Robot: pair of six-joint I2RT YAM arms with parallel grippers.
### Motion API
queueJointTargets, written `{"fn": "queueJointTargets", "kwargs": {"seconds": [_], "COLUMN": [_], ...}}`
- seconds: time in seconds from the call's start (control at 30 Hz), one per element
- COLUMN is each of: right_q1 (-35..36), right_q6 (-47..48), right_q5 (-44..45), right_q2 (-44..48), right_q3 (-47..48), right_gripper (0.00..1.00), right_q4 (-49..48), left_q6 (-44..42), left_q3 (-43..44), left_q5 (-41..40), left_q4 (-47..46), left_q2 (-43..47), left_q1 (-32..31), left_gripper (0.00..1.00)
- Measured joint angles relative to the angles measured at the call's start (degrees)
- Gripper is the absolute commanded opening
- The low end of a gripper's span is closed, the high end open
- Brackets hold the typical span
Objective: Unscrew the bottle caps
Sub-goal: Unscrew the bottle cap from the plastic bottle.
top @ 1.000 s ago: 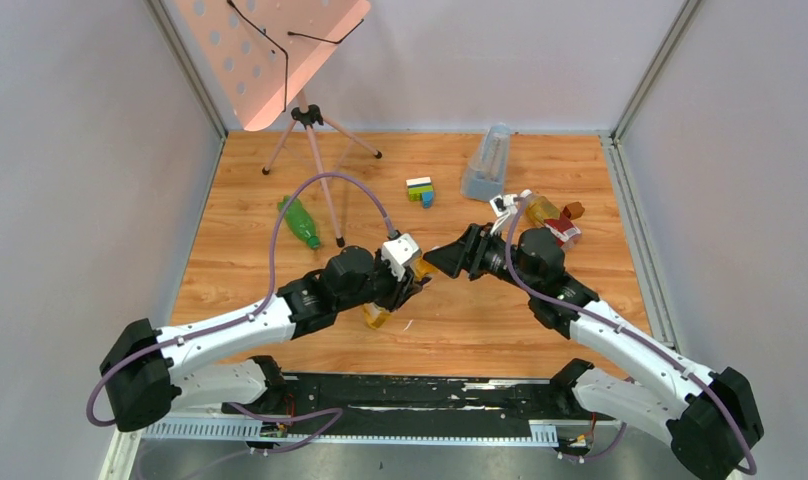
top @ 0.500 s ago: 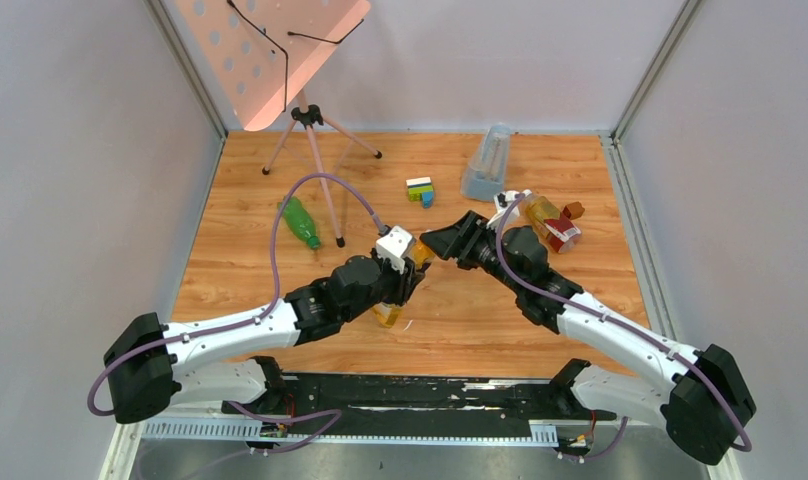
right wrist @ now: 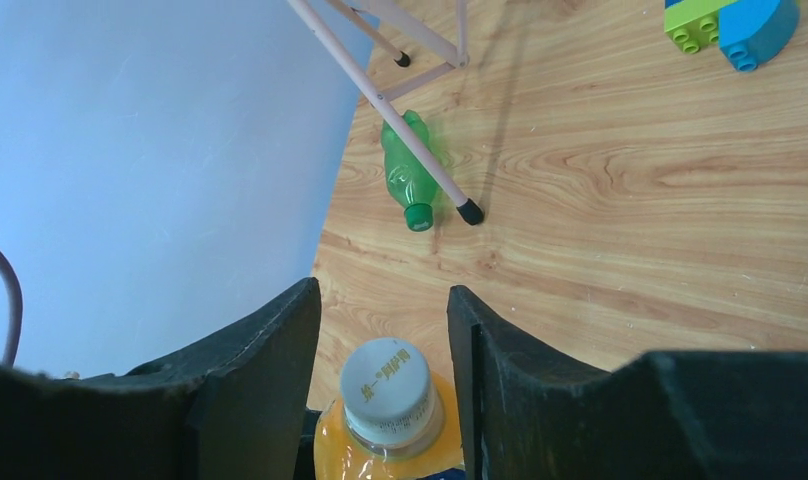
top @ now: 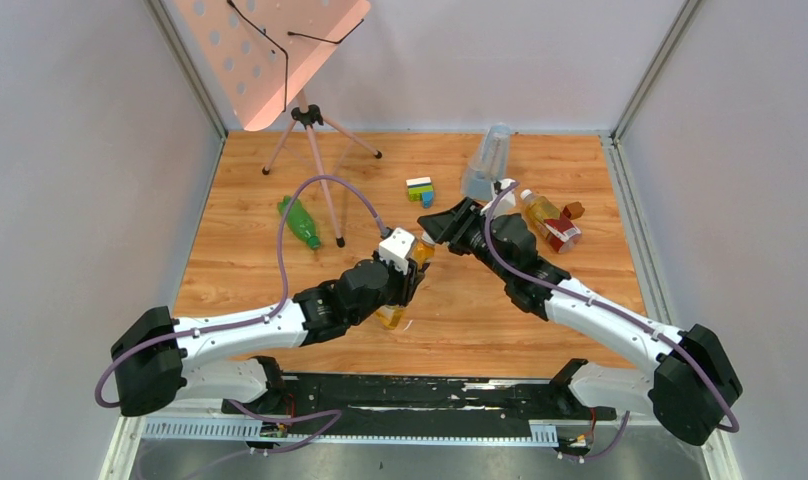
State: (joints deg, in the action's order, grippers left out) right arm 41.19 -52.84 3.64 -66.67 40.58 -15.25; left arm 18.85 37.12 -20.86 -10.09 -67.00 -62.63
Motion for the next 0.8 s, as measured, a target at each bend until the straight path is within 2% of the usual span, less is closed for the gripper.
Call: {"fn": "queueJointTargets", "kwargs": {"seconds": [0.2,0.43,0.57,0.8], "right_q1": [1.51,1.88,1.88,1.88], "right_q6": [0.0,0.0,0.0,0.68], "right_q5": [1.55,2.1,2.56,2.93], "right_q2": [-1.07,-2.58,-2.64,-2.69], "right_q3": [0.33,0.94,0.96,1.18], "right_gripper": [0.48,0.4,0.42,0.05], "right_q4": [-0.02,0.22,0.2,0.24], "left_q6": [0.46,0.61,0.61,0.87], "left_q3": [0.15,0.9,0.92,0.94], "left_q5": [-1.25,-2.08,-2.16,-2.14], "left_q4": [0.0,0.0,0.0,0.0], "left_q2": [-0.39,-1.33,-1.33,-1.46], "left_q1": [-0.02,-0.02,-0.02,-0.07], "left_gripper": [0.0,0.0,0.0,0.0]}}
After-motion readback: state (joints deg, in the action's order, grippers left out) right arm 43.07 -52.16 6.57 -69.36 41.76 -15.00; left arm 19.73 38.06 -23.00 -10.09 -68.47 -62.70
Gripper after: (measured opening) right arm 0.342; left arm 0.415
